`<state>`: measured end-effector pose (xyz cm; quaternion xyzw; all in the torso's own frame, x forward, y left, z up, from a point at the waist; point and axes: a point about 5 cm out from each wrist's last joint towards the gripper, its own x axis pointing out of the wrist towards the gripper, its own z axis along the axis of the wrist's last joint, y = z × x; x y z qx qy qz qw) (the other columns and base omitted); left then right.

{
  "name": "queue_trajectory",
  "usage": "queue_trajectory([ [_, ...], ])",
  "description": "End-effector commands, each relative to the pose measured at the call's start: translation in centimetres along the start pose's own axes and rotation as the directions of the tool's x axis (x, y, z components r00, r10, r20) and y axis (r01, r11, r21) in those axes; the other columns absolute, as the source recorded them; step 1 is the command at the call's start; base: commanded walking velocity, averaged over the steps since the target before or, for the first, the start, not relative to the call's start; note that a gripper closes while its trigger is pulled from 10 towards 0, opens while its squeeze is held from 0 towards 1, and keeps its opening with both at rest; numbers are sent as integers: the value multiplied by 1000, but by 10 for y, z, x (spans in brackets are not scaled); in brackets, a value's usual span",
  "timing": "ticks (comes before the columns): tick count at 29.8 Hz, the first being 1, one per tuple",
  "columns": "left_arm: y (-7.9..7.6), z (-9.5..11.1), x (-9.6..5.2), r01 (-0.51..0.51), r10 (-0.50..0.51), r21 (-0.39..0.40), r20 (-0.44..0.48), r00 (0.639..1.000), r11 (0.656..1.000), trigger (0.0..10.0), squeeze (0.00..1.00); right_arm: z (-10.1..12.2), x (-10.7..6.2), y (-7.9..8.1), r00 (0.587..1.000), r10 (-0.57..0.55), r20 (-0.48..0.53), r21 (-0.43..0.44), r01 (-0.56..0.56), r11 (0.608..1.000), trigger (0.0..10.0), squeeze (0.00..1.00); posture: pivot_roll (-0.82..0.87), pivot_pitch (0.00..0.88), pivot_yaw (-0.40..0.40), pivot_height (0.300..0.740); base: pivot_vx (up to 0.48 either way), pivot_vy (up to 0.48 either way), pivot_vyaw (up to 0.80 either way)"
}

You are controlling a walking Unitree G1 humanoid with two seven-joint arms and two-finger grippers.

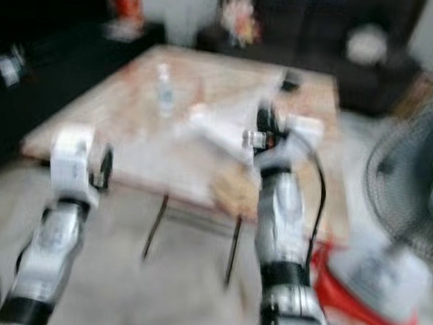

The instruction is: Picking trash to rubbish bin

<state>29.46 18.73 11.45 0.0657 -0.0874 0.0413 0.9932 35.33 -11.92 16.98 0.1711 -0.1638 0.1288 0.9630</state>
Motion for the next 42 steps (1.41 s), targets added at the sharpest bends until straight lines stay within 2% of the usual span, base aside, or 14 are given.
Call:
queue_trajectory([
  [1, 0, 13, 10, 11, -12, 19, 51, 999, 1000, 10000, 0, 2, 0, -3, 1000, -7, -3, -14, 7, 1000, 10000, 0, 89, 0, 37, 740, 0, 0, 0],
  [11, 5, -5, 4, 8, -7, 32, -12, 1000, 999, 10000, 0, -21, -25, -26, 991, -83, -104, -36, 80, 996, 10000, 0, 84, 0, 36, 740, 0, 0, 0],
  [13, 10, -28, -6, -3, 5, 14, -107, 994, 1000, 10000, 0, -45, -51, -44, 966, -149, -213, -70, 137, 988, 10000, 0, 82, 0, 35, 740, 0, 0, 0],
  [18, 14, -54, -21, -11, 13, 12, -214, 977, 1000, 10000, 0, -69, -81, -60, 916, -221, -334, -105, 197, 975, 10000, 0, 77, 0, 35, 740, 0, 0, 0],
  [21, 19, -82, -43, -30, 30, 8, -336, 941, 1000, 10000, 0, -90, -115, -74, 847, -285, -449, -143, 246, 959, 10000, 0, 72, 0, 37, 740, 0, 0, 0],
  [24, 22, -95, -55, -40, 41, 10, -395, 918, 999, 10000, 0, -98, -131, -79, 810, -311, -497, -159, 267, 951, 10000, 0, 71, 0, 38, 740, 0, 0, 0],
  [26, 26, -111, -68, -53, 47, 2, -478, 877, 999, 10000, 0, -108, -146, -82, 763, -330, -556, -173, 283, 943, 10000, 0, 67, 0, 40, 740, 0, 0, 0],
  [30, 28, -122, -77, -72, 54, -14, -536, 843, 997, 10000, 0, -117, -157, -83, 719, -342, -605, -181, 294, 939, 10000, 0, 63, 0, 44, 740, 0, 0, 0],
  [33, 28, -123, -78, -76, 56, -16, -541, 839, 997, 10000, 0, -118, -158, -83, 714, -342, -610, -179, 296, 938, 10000, 0, 63, 0, 44, 740, 0, 0, 0],
  [34, 29, -128, -81, -81, 57, -16, -565, 823, 997, 10000, 0, -122, -166, -84, 680, -357, -640, -190, 310, 932, 10000, 0, 60, 0, 45, 740, 0, 0, 0],
  [35, 29, -140, -92, -87, 59, -13, -635, 770, 996, 10000, 0, -133, -188, -86, 574, -390, -720, -219, 345, 913, 10000, 0, 66, 0, 45, 740, 0, 0, 0],
  [37, 30, -150, -105, -100, 72, 1, -702, 709, 995, 10000, 0, -141, -209, -86, 489, -408, -771, -239, 372, 897, 10000, 0, 67, 0, 56, 740, 0, 0, 0],
  [40, 32, -154, -112, -112, 81, 7, -730, 679, 994, 10000, 0, -144, -218, -85, 454, -409, -792, -243, 381, 892, 10000, 0, 60, 0, 63, 740, 0, 0, 263],
  [42, 33, -158, -119, -110, 78, 8, -751, 655, 994, 10000, 0, -148, -231, -83, 403, -416, -815, -265, 380, 886, 10000, 0, 60, 0, 70, 740, 0, 0, 788],
])
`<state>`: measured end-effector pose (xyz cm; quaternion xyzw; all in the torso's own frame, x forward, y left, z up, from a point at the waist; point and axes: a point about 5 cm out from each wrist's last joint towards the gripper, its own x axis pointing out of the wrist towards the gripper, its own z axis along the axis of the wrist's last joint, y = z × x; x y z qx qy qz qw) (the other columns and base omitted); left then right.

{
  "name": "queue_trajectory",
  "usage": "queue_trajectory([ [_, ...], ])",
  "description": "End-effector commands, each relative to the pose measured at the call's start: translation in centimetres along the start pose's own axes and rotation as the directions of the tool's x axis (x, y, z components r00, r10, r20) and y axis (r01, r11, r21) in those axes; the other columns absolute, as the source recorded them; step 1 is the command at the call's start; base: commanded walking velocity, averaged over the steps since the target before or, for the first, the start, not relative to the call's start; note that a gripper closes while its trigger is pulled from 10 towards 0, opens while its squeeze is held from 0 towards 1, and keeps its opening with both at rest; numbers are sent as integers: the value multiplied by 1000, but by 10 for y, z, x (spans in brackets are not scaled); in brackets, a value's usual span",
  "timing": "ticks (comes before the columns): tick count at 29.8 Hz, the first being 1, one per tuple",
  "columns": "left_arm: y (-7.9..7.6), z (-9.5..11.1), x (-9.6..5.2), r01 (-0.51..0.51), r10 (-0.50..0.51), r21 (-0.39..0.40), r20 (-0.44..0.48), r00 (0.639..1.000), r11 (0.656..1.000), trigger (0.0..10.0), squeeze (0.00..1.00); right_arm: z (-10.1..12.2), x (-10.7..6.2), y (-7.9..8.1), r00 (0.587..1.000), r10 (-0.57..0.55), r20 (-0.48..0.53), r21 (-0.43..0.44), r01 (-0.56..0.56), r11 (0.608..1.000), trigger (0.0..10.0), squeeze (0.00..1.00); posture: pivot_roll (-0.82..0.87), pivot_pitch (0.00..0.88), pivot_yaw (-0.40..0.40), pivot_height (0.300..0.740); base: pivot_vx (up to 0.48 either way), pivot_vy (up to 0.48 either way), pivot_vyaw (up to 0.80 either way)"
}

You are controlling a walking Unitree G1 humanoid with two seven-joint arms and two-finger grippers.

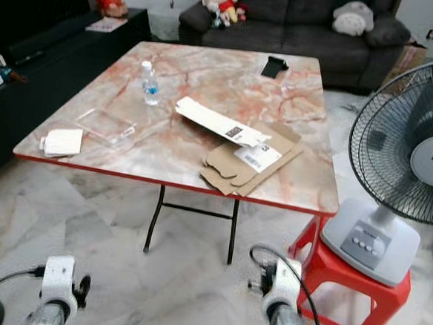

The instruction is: Picking trash to rubbish bin

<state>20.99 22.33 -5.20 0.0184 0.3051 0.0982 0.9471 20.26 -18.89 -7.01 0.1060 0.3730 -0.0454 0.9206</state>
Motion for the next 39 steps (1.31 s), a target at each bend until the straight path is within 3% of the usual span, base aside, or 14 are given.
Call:
queue_trajectory([
  [1, 12, -14, -5, -33, 32, 0, -70, 997, 999, 10000, 0, -8, 0, 5, 999, -15, -43, -9, 15, 1000, 10000, 0, 61, 0, 73, 740, 0, 0, 788],
  [12, 17, -33, -11, -63, 60, -10, -152, 986, 998, 10000, 0, -21, -3, 9, 996, -3, -93, -49, -1, 999, 10000, 0, 73, 12, 59, 740, 0, 0, 792],
  [21, 13, -37, -13, -67, 62, -25, -159, 985, 997, 10000, 0, -7, 2, 12, 998, 6, -64, -72, -11, 997, 10000, 0, 81, 27, 41, 740, 0, 0, 794],
  [39, 15, -40, -15, -87, 82, -30, -154, 985, 996, 10000, 0, -11, 1, 12, 997, 15, -78, -92, -22, 996, 10000, 0, 78, 45, 28, 740, 0, 0, 794],
])
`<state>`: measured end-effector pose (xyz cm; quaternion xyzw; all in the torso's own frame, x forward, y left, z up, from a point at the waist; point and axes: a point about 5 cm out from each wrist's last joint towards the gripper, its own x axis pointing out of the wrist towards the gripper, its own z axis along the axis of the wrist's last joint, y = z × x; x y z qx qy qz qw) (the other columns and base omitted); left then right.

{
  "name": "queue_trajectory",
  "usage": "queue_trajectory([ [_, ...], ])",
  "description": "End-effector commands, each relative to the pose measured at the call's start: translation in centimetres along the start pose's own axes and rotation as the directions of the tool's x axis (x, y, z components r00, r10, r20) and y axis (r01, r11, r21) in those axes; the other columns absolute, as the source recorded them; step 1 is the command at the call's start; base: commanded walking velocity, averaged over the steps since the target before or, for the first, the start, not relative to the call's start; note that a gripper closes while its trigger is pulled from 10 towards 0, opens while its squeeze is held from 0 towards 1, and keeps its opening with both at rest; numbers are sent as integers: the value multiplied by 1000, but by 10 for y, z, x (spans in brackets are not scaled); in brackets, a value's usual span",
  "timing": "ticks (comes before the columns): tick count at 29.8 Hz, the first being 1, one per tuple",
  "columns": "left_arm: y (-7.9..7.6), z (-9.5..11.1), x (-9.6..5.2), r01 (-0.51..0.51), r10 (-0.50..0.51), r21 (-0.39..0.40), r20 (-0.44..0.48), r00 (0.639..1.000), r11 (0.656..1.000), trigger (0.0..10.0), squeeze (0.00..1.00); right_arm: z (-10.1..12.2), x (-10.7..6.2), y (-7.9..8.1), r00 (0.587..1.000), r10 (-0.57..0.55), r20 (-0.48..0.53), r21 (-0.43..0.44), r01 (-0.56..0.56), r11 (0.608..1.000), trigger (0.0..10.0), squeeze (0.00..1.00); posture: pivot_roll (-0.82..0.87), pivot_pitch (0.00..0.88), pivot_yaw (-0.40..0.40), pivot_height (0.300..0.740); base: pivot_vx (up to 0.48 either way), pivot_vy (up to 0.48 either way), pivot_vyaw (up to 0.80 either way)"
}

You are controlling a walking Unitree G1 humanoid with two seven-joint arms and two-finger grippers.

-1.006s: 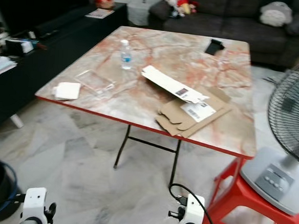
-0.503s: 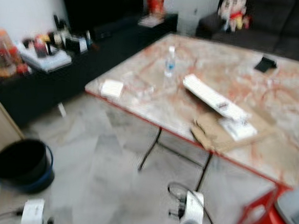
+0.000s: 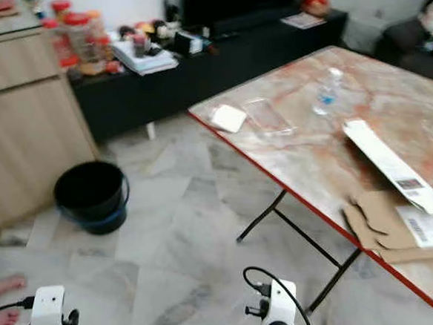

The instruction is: Picking trash to rubbish bin

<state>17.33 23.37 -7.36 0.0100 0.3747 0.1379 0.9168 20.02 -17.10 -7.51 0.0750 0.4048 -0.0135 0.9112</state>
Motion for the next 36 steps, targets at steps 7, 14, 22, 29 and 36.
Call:
queue_trajectory([
  [7, 1, 1, 0, -14, 14, -13, 6, 1000, 1000, 10000, 0, -2, -1, -4, 1000, 5, -10, -27, -5, 1000, 10000, 0, 90, 47, 27, 740, 0, 0, 794],
  [14, 4, 1, 0, -22, 22, -17, 7, 1000, 1000, 10000, 0, 0, 0, -1, 1000, 16, -9, -38, -16, 999, 10000, 0, 99, 41, 25, 740, 0, 0, 794],
  [22, 10, 6, 2, -41, 42, -18, 15, 999, 999, 10000, 0, 4, 2, 6, 999, 38, -1, -45, -38, 998, 10000, 0, 96, 16, 32, 740, 0, 0, 794],
  [29, 6, 9, 4, -29, 29, -16, 16, 999, 999, 10000, 0, 5, 1, 0, 1000, 21, 3, -42, -21, 999, 10000, 0, 67, 0, 48, 740, 0, 0, 794],
  [36, 1, 22, 9, -13, 14, -20, 20, 1000, 1000, 10000, 0, 10, 1, -5, 1000, 5, 19, -13, -5, 1000, 10000, 0, 51, 0, 47, 740, 0, 0, 431],
])
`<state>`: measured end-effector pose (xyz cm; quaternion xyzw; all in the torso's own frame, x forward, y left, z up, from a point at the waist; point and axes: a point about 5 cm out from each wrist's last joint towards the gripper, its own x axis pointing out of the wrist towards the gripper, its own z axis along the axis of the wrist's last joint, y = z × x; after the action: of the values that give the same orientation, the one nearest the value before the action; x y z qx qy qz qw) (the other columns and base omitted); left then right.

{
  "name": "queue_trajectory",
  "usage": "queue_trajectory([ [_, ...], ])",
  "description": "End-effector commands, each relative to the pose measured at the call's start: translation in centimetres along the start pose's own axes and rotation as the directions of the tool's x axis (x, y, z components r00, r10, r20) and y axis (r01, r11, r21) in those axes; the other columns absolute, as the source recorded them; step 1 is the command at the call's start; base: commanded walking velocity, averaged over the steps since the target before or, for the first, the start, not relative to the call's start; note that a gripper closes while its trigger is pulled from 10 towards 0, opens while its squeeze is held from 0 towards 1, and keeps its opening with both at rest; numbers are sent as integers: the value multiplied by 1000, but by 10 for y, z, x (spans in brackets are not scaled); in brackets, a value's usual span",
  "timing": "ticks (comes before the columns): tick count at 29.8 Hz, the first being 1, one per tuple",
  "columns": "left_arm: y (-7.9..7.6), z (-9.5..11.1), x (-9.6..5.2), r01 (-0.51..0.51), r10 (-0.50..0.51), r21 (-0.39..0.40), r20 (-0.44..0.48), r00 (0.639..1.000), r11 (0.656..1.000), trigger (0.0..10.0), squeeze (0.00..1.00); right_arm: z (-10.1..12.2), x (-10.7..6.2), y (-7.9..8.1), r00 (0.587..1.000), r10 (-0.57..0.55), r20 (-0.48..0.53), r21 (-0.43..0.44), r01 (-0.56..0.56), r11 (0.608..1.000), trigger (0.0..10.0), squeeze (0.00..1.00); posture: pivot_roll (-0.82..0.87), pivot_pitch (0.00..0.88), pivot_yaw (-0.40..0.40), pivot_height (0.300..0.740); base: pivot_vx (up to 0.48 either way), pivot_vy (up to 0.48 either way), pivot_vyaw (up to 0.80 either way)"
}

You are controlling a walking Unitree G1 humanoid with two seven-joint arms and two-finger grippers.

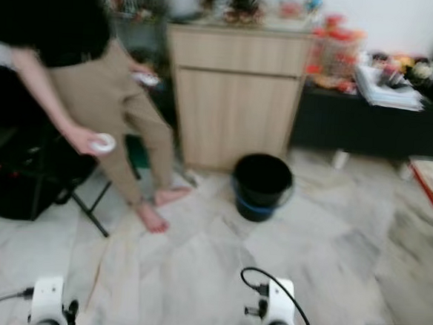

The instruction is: Picking trash to rubbish bin

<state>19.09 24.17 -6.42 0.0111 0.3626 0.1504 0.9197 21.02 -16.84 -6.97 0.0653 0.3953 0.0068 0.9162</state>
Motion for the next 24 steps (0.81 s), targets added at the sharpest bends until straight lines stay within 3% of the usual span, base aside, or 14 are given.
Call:
queue_trajectory([
  [1, -4, 3, 1, 10, -10, -9, -3, 1000, 1000, 10000, 0, -1, -2, -9, 1000, -26, 2, 22, 26, 999, 10000, 0, 51, 0, 47, 740, 0, 0, 0],
  [7, -1, 2, 1, -2, 2, -24, -3, 1000, 1000, 10000, 0, -2, -2, -9, 999, -33, -1, 31, 33, 999, 10000, 0, 44, 0, 38, 740, 86, 0, 0],
  [24, -4, -5, 0, 32, -31, 9, -40, 999, 999, 10000, 0, -8, -5, -17, 996, -88, -6, 90, 88, 992, 10000, 0, 1, 0, 90, 740, 414, 0, 0],
])
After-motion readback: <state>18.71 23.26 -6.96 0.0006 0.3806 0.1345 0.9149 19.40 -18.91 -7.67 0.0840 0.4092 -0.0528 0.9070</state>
